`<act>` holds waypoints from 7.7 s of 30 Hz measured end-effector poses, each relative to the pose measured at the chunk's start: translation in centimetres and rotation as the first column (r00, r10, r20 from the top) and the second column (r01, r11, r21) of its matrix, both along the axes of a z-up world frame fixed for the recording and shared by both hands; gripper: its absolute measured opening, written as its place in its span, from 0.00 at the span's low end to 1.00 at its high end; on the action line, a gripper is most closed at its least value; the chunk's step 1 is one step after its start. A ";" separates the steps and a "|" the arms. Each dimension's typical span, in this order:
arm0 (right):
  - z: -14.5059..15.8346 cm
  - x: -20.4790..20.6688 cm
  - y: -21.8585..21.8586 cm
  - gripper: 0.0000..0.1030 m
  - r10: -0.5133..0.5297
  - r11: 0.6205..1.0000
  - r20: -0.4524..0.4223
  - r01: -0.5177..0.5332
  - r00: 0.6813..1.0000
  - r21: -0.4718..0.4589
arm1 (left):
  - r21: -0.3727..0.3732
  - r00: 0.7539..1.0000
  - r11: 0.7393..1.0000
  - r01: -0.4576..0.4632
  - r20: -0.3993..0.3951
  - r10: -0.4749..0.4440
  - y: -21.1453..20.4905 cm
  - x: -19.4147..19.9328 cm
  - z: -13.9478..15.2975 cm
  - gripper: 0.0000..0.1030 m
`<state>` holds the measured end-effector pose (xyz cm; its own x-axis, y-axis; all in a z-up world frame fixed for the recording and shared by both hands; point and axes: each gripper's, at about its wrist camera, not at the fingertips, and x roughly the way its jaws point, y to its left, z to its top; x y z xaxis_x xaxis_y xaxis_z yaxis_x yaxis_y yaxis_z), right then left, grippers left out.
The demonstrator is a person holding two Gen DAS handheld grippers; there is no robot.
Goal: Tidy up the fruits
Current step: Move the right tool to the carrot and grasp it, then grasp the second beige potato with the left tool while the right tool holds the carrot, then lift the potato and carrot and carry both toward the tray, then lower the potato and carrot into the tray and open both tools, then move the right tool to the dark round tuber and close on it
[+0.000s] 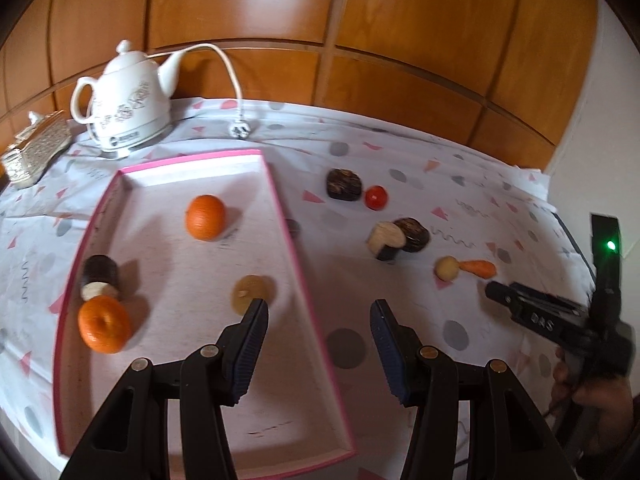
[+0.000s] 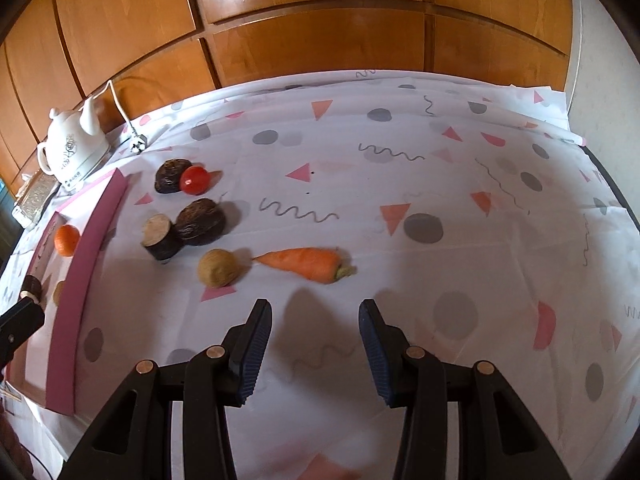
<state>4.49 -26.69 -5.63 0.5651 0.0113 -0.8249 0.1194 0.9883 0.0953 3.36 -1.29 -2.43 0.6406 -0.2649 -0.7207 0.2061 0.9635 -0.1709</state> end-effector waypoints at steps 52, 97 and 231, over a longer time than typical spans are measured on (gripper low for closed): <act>-1.6 2.9 -1.9 0.26 0.104 0.992 0.046 -0.100 0.993 -0.081 | -0.002 0.965 0.969 0.247 -0.092 -0.246 -13.0 5.2 -3.0 0.31; -1.8 2.8 -1.5 0.26 0.104 0.989 0.048 -0.099 0.993 -0.106 | 0.067 0.989 0.987 0.145 0.009 -0.146 -12.0 4.6 -5.3 0.26; -1.8 8.5 7.7 0.44 0.477 0.874 -0.011 -0.476 0.879 -0.098 | -0.017 1.000 1.000 -0.019 -0.001 0.019 -1.7 3.2 0.6 0.88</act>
